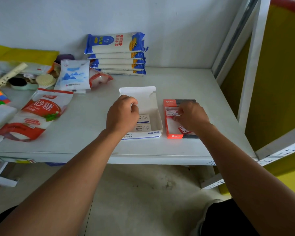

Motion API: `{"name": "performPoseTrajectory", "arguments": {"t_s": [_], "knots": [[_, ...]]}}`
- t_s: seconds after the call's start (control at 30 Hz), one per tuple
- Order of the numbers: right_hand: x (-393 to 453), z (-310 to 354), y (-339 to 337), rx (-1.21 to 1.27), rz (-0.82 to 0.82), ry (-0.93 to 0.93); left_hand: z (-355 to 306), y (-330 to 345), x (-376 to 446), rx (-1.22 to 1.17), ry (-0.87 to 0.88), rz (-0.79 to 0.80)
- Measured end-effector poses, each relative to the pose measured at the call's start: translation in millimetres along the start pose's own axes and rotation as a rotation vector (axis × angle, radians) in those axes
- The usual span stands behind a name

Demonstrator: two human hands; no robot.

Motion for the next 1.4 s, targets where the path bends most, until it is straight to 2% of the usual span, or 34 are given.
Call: {"name": "performPoseTrajectory", "arguments": {"t_s": [0.17,0.27,0.4,0.47,0.53,0.6,0.73,0.93,1.2,1.4], "knots": [[-3.3,-4.3,-3.6,0.061,0.032,-0.033,-0.9,-2.6,1.4,0.01,0.011,-0.003],[-1.4,-11.7,-16.9,0.026,0.044,0.019,0.3,-4.0,2.0,0.014,0.02,0.001],[0.0,-19.8,-33.3,-0.104,0.248,0.051,1.2,-4.0,2.5,0.018,0.021,0.004],[-4.7,-19.4,-33.3,-0.207,0.292,0.04,-0.1,-2.8,1.8,0.01,0.029,0.006],[-10.5,-17.1,-27.3,-0.354,0.277,-0.006,-2.6,-0.8,1.0,0.002,0.024,0.011],[-15.4,-14.4,-19.8,-0.389,0.271,-0.022,-5.8,0.6,0.6,-0.003,0.008,0.019],[-8.4,-19.7,-15.8,-0.29,0.224,0.047,-7.0,0.3,1.8,-0.003,0.003,0.018],[1.6,-27.2,-22.7,-0.244,-0.012,0.135,-4.3,0.6,2.1,-0.008,0.008,0.009],[-4.2,-39.6,-17.5,-0.212,-0.012,0.007,-4.1,0.3,1.0,-0.001,0.01,0.011],[-4.4,-37.2,-7.4,-0.195,-0.021,0.067,-5.8,0.3,0.2,0.001,-0.003,0.012]]}}
Point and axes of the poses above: each hand's wrist, its own x-axis towards the middle knuckle, its own y-axis out of the palm, z = x × y, the point moved 1 cm from there along x, towards the middle knuckle, and after that the axes turned 2 degrees about -z, right-handed, at the moved point
